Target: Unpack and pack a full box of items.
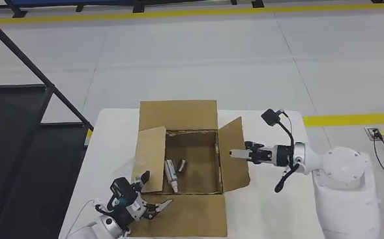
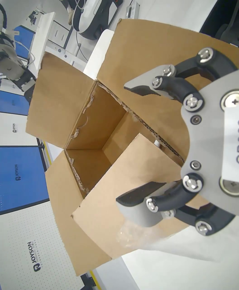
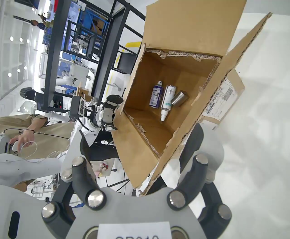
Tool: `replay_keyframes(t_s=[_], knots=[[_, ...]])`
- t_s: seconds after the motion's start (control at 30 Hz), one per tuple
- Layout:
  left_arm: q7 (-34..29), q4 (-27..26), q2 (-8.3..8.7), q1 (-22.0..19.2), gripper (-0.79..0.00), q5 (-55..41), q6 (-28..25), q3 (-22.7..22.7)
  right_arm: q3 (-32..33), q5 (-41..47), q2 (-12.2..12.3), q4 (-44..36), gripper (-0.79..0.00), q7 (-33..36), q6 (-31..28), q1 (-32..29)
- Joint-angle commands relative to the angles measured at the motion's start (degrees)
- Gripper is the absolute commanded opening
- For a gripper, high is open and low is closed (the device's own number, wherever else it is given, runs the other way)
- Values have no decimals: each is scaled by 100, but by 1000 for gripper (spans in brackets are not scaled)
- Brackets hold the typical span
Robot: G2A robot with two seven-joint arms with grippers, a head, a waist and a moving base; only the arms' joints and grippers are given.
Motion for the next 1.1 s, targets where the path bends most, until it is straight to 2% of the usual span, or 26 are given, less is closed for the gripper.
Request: replay_keyframes(t_s=[0.0, 0.27, 0.5, 0.73, 1.07], knots=[[5, 25, 5, -10, 0, -18, -5, 9, -127, 344, 14, 12, 0, 46, 70, 57], [127, -34, 43, 68, 0, -100, -48, -119, -1088, 712, -57, 575, 0, -986, 805, 430], [-122, 55, 86, 90, 0, -440, -259, -249, -1798, 712, -140, 1397, 0, -1988, 1097, 779], [-728, 218, 138, -90, 0, -929, -569, -277, -2179, 393, -138, 1952, 0, -2341, 1120, 968], [-1123, 332, 180, -334, 0, -1001, -441, -226, -2394, 170, -84, 2165, 0, -2621, 707, 1001]])
